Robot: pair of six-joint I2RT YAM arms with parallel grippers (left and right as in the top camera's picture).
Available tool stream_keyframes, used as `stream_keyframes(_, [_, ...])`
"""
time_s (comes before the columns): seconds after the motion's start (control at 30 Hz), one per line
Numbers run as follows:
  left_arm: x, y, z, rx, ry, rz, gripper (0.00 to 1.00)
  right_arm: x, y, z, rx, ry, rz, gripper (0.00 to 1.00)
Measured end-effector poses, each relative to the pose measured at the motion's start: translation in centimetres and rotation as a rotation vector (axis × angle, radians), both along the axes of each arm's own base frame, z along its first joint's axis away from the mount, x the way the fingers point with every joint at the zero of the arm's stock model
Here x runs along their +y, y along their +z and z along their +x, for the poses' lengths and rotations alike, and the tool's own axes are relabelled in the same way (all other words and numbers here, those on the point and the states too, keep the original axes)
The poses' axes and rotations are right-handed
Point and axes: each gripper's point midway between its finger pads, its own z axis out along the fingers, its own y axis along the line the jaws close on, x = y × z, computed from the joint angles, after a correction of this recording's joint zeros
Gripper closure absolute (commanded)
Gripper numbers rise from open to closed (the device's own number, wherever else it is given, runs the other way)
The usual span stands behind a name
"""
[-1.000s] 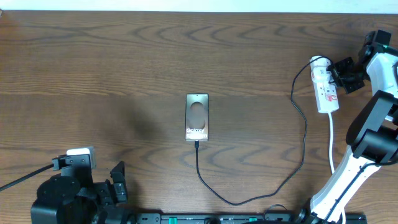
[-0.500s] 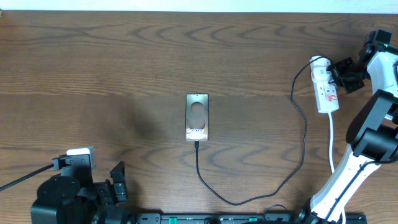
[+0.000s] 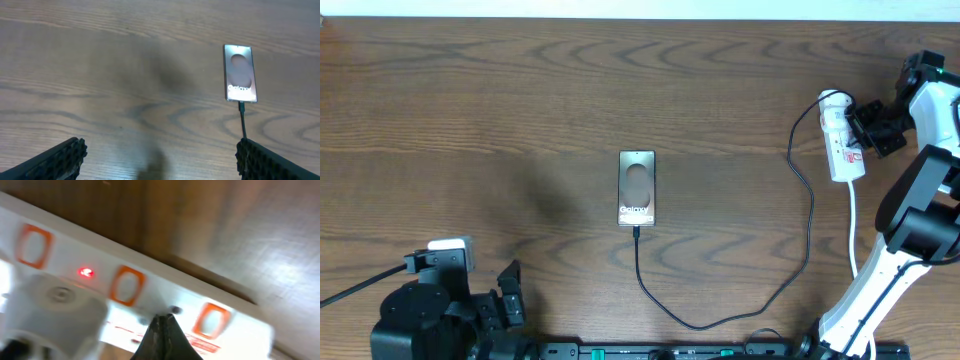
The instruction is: Plug charger to phone and switch on socket
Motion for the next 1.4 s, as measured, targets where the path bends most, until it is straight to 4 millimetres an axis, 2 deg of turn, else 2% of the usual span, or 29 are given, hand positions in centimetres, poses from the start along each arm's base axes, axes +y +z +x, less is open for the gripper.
stream_keyframes(0.1, [0.0, 0.0, -0.1, 0.0, 0.0, 0.0, 0.03, -0.5, 0.9, -1.6, 0.043, 0.012, -0.053, 0.99])
stream_keyframes(0.17, [0.0, 0.2, -0.3, -0.016, 0.0, -0.003, 0.03, -1.1, 3.0, -2.1, 0.029, 0.013, -0.104, 0.99])
stream_keyframes(0.23, [0.1, 0.5, -0.7, -0.05, 0.0, -0.009, 0.03, -1.7, 6.5, -2.3, -0.023, 0.008, -0.166, 0.99])
stream_keyframes(0.37, [0.5, 1.6, -2.7, -0.172, 0.0, -0.031, 0.03, -2.2, 17.3, -3.3, -0.247, -0.019, -0.307, 0.99])
stream_keyframes(0.43, [0.6, 1.9, -3.5, -0.218, 0.0, -0.04, 0.03, -2.0, 22.1, -3.9, -0.37, -0.031, -0.356, 0.99])
stream_keyframes(0.57, [0.8, 2.3, -4.5, -0.277, 0.0, -0.051, 0.03, -0.7, 31.6, -4.4, -0.684, -0.035, -0.419, 0.99])
stream_keyframes(0.6, [0.8, 2.3, -4.6, -0.284, 0.0, -0.052, 0.02, 0.0, 35.1, -4.6, -0.809, -0.028, -0.438, 0.99])
stream_keyframes(0.63, [0.8, 2.3, -4.7, -0.286, 0.0, -0.052, 0.02, 0.5, 37.3, -4.9, -0.888, -0.021, -0.449, 0.99])
stream_keyframes(0.67, [0.8, 2.3, -4.6, -0.286, 0.0, -0.052, 0.03, 1.4, 41.5, -5.8, -1.029, -0.008, -0.476, 0.99])
stream_keyframes(0.77, [1.0, 2.3, -4.7, -0.287, 0.015, -0.05, 0.03, 3.6, 50.4, -9.1, -1.327, 0.027, -0.567, 0.99])
stream_keyframes(0.83, [1.2, 2.4, -4.7, -0.291, 0.042, -0.047, 0.03, 5.1, 55.1, -12.2, -1.479, 0.06, -0.647, 0.99])
stream_keyframes(0.87, [1.3, 2.4, -4.8, -0.295, 0.056, -0.045, 0.03, 6.5, 58.3, -15.3, -1.581, 0.09, -0.723, 0.99])
stream_keyframes(0.93, [1.5, 2.5, -5.1, -0.312, 0.084, -0.043, 0.02, 8.0, 61.1, -18.7, -1.674, 0.127, -0.819, 0.99])
stream_keyframes(0.97, [1.6, 2.5, -5.4, -0.326, 0.096, -0.043, 0.03, 9.0, 62.4, -20.9, -1.714, 0.151, -0.876, 0.99])
stream_keyframes(1.03, [1.8, 2.7, -5.9, -0.354, 0.108, -0.045, 0.03, 10.4, 63.5, -24.3, -1.749, 0.183, -0.958, 0.99])
stream_keyframes(1.1, [1.8, 2.8, -6.4, -0.384, 0.111, -0.048, 0.03, 11.4, 63.2, -26.8, -1.727, 0.22, -1.014, 0.99])
stream_keyframes(1.27, [1.9, 3.0, -7.7, -0.451, 0.11, -0.056, 0.02, 12.2, 59.5, -28.7, -1.577, 0.314, -1.052, 0.99])
stream_keyframes(1.4, [1.9, 3.1, -8.2, -0.48, 0.11, -0.06, 0.02, 13.1, 57.9, -30.6, -1.554, 0.343, -1.066, 0.99])
